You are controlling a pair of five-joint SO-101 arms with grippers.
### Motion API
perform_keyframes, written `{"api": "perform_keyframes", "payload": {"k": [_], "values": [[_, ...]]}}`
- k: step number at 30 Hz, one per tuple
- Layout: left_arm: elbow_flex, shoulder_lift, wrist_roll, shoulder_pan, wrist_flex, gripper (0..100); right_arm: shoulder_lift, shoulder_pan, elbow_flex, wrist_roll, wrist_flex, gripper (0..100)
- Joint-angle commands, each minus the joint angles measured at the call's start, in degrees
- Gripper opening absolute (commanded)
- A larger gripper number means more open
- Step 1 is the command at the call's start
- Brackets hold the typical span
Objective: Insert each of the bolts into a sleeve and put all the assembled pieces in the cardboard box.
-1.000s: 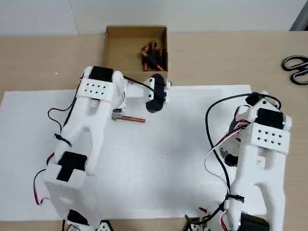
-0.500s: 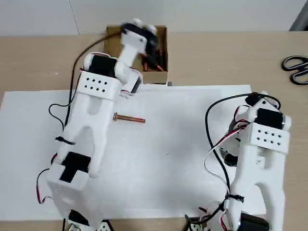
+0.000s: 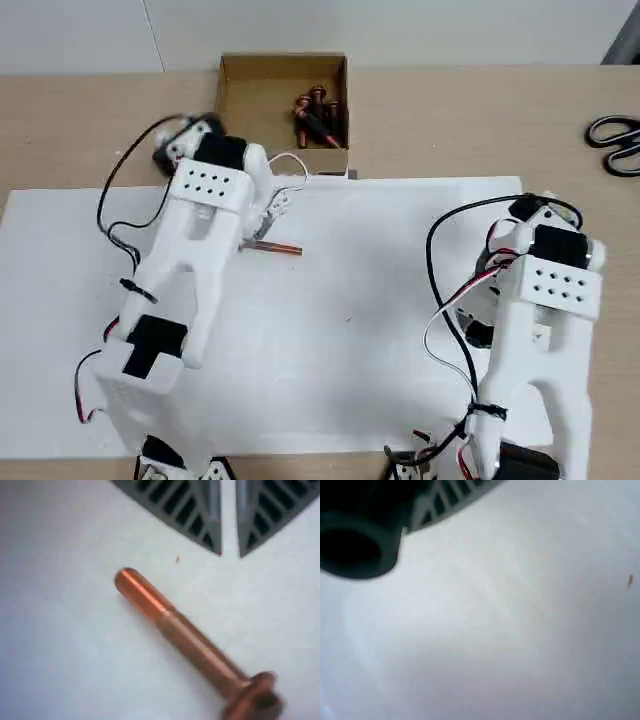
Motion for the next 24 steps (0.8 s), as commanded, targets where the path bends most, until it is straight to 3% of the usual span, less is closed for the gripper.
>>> {"api": "perform_keyframes", "payload": {"k": [1,9,16,24], "values": [[1.98,-0.44,4.40,0.09,0.00,1,-2.15,0.31,-0.44,0.35,0.92,0.3],[5.05,-0.35,5.63,0.09,-6.07,1,-2.15,0.22,-0.44,0.35,0.75,0.3],[5.05,-0.35,5.80,1.14,-7.91,16,-2.15,0.22,-0.44,0.35,0.84,0.3],[10.51,-0.35,5.80,0.79,-14.51,17,-2.15,0.22,-0.44,0.35,0.84,0.3]]}}
